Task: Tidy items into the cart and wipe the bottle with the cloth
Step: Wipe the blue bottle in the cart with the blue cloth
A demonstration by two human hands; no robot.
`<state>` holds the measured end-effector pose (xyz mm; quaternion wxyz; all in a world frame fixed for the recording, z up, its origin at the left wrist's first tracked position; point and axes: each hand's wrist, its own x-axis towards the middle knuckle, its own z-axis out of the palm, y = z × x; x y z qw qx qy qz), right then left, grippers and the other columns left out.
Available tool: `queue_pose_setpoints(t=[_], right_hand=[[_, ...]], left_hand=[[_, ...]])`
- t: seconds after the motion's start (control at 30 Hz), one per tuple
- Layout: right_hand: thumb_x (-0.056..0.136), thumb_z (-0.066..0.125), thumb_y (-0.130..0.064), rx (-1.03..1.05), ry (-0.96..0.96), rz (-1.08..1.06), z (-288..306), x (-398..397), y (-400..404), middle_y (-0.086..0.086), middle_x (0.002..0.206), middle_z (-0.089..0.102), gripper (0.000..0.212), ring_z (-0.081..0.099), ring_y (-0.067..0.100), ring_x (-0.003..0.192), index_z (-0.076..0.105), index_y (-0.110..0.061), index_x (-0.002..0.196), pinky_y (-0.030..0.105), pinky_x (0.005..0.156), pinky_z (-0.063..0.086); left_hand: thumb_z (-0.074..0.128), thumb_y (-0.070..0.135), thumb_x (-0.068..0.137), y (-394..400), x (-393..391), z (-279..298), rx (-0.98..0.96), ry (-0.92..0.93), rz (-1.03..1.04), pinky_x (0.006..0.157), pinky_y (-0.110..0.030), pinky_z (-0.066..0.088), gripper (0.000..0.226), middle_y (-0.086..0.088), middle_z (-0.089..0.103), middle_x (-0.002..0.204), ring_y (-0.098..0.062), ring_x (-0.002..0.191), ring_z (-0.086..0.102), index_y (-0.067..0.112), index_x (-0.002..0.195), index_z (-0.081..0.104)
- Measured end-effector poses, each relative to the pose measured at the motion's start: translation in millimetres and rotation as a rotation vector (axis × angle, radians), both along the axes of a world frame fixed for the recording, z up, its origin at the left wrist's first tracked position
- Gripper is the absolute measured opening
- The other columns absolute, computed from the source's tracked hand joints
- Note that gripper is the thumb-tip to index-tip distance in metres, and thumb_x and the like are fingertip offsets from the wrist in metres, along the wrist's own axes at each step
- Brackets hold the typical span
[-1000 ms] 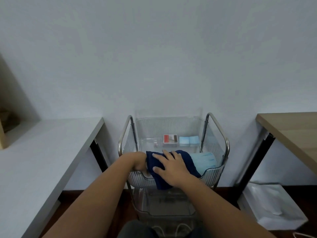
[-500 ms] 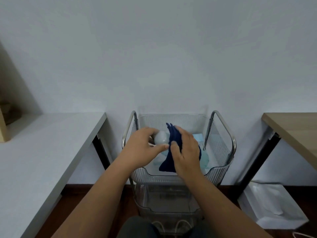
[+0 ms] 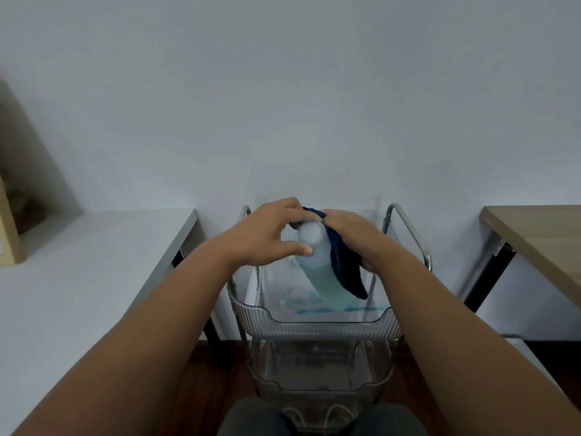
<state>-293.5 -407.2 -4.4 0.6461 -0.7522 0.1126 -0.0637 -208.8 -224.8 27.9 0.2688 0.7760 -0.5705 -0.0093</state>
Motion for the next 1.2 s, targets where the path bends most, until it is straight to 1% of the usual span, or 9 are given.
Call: queue_pose_setpoints(t=[0.17, 0.23, 0.3, 0.4, 0.57, 0.67, 0.93, 1.1, 1.2], right_hand=[[0.076, 0.057, -0.027, 0.15, 0.046, -0.16, 4.0, 12.6, -2.3, 0.012, 0.083, 0.066, 0.019, 0.06, 0.027, 0.077, 0.066, -0.016, 0.088, 0.037, 0.07, 0.046], [0.075, 0.056, -0.029, 0.177, 0.012, -0.241, -2.5, 14.6, 0.3, 0.008, 0.077, 0.065, 0.014, 0.059, 0.026, 0.075, 0.065, -0.019, 0.077, 0.037, 0.069, 0.045], [0.076, 0.056, -0.029, 0.208, -0.027, -0.271, -9.8, 12.2, 2.5, 0.007, 0.074, 0.064, 0.012, 0.058, 0.024, 0.071, 0.065, -0.021, 0.072, 0.036, 0.067, 0.046], [0.08, 0.056, -0.026, 0.286, -0.086, -0.312, -15.3, 4.0, 4.0, 0.001, 0.067, 0.063, 0.019, 0.057, 0.019, 0.065, 0.066, -0.028, 0.064, 0.03, 0.06, 0.047], [0.082, 0.059, -0.02, 0.345, -0.19, -0.33, -24.2, -7.6, 5.3, 0.009, 0.099, 0.073, 0.027, 0.068, 0.024, 0.084, 0.072, -0.028, 0.103, 0.04, 0.078, 0.056], [0.081, 0.057, -0.017, 0.31, -0.224, -0.347, -24.1, -10.7, 4.9, 0.007, 0.092, 0.075, 0.027, 0.068, 0.02, 0.077, 0.074, -0.026, 0.1, 0.036, 0.069, 0.056], [0.076, 0.063, -0.017, 0.231, -0.02, -0.201, -1.7, 0.2, -10.8, 0.009, 0.078, 0.069, 0.009, 0.064, 0.021, 0.067, 0.07, -0.013, 0.081, 0.024, 0.057, 0.049], [0.077, 0.066, -0.022, 0.351, 0.005, -0.261, -3.9, 1.1, -5.1, 0.017, 0.089, 0.068, 0.031, 0.064, 0.028, 0.079, 0.069, -0.004, 0.102, 0.038, 0.075, 0.05], [0.076, 0.062, -0.021, 0.383, -0.091, -0.345, -16.0, -6.7, 2.0, 0.012, 0.087, 0.068, 0.013, 0.063, 0.026, 0.082, 0.071, -0.014, 0.083, 0.038, 0.079, 0.049]], left_hand=[[0.065, 0.022, 0.093, -16.5, 12.3, 2.9, 0.039, 0.052, 0.16, 0.086, -0.021, 0.044, 0.051, 0.006, 0.058, 0.124, -0.011, 0.097, 0.057, 0.034, 0.14, 0.051], [0.063, 0.028, 0.094, -26.8, 4.3, -8.0, -0.039, 0.097, 0.232, 0.084, -0.013, 0.044, 0.051, 0.007, 0.054, 0.129, -0.008, 0.092, 0.059, 0.032, 0.142, 0.05], [0.066, 0.041, 0.089, -35.8, -5.6, -19.6, -0.189, 0.186, 0.328, 0.074, -0.002, 0.04, 0.048, 0.01, 0.054, 0.118, 0.0, 0.085, 0.058, 0.037, 0.136, 0.056], [0.069, 0.044, 0.086, -45.2, -12.3, -27.6, -0.333, 0.26, 0.407, 0.077, -0.007, 0.042, 0.044, 0.009, 0.058, 0.101, 0.0, 0.085, 0.058, 0.039, 0.129, 0.061], [0.068, 0.027, 0.09, -46.1, -6.4, -30.9, -0.369, 0.428, 0.306, 0.092, -0.028, 0.053, 0.039, 0.007, 0.066, 0.113, -0.011, 0.098, 0.063, 0.027, 0.129, 0.061], [0.068, 0.025, 0.091, -40.1, -0.1, -28.6, -0.297, 0.291, 0.216, 0.089, -0.012, 0.047, 0.035, 0.014, 0.066, 0.106, -0.001, 0.095, 0.062, 0.028, 0.125, 0.063], [0.061, 0.013, 0.095, -23.4, 7.5, -12.9, -0.151, 0.301, 0.111, 0.103, -0.034, 0.046, 0.038, 0.003, 0.062, 0.129, -0.019, 0.116, 0.058, 0.021, 0.133, 0.06], [0.05, 0.013, 0.101, -25.4, -7.3, -15.3, -0.122, 0.119, 0.15, 0.093, -0.009, 0.037, 0.041, 0.01, 0.045, 0.132, -0.011, 0.106, 0.054, 0.029, 0.138, 0.054], [0.044, 0.016, 0.102, -29.2, -22.7, -28.4, -0.183, -0.119, 0.354, 0.081, -0.009, 0.029, 0.042, 0.004, 0.045, 0.12, -0.016, 0.092, 0.052, 0.037, 0.138, 0.053]])
